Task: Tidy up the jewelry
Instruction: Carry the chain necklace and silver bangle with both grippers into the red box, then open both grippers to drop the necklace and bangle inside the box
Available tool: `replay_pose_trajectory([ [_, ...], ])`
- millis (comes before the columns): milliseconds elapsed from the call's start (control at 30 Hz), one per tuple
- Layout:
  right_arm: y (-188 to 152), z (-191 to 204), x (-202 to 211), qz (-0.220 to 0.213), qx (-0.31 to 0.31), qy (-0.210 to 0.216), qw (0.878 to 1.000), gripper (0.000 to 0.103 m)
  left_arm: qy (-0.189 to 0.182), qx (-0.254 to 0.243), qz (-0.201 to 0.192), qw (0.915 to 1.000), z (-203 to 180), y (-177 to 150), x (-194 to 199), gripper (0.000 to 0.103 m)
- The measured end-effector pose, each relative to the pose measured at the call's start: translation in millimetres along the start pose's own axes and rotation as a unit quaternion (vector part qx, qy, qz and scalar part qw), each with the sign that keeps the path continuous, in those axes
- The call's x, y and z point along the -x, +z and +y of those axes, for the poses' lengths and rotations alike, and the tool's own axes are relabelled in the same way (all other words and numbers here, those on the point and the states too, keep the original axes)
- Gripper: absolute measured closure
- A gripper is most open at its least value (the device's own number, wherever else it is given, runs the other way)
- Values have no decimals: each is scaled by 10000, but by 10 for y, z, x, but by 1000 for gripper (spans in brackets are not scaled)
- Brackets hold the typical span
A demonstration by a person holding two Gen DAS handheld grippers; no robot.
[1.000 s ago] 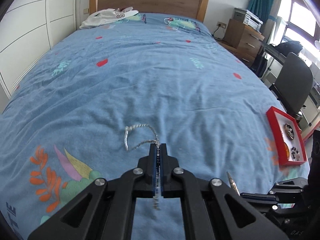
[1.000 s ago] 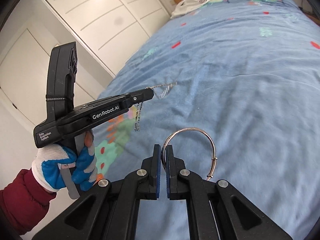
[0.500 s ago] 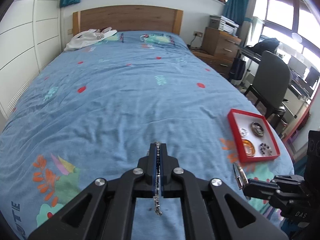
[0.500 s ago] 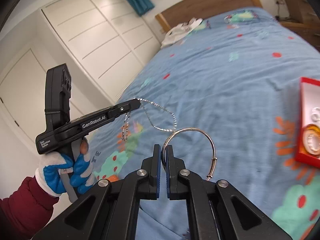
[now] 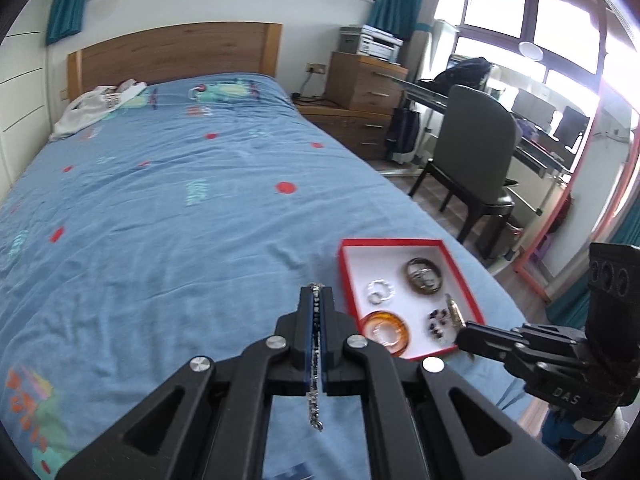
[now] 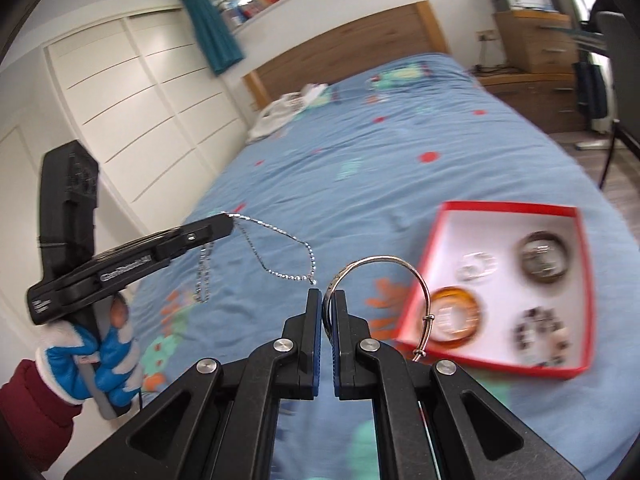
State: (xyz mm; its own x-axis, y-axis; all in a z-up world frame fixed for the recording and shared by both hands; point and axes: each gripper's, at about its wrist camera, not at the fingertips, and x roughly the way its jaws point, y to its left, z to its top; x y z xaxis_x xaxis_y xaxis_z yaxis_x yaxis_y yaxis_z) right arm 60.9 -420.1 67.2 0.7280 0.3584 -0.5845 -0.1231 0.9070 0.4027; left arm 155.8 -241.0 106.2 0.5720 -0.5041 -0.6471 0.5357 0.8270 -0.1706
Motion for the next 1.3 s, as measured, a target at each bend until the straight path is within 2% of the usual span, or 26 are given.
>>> replay_pose_trajectory([
  [200,151,-600,-46,75,-122,-608,9980,99,-377,-136,199,9990,-439,180,-589,101],
  [333,194,-958,-122,223,-156,-990,9947,99,-497,-201,378,9978,-633,193,-999,101],
  [467,170,-1182,-267,460,-73,-1278,9907,98,-546,-220,603,9964,-762,112,-1363,101],
  [700,17,-1394,-564,897,-10,-1348,9868,98,-480,-261,1033,9932,-778,-213,-1795,101],
  [1067,-195,-1467,-727,1239,-20,-1412,9822,99,-253,-253,1382,9897,-692,-525,-2024,101],
  [1300,-216,-1507,-623,1199,-179,-1450,9820,97,-266,-69,1449,9891,-666,-553,-1998,97],
])
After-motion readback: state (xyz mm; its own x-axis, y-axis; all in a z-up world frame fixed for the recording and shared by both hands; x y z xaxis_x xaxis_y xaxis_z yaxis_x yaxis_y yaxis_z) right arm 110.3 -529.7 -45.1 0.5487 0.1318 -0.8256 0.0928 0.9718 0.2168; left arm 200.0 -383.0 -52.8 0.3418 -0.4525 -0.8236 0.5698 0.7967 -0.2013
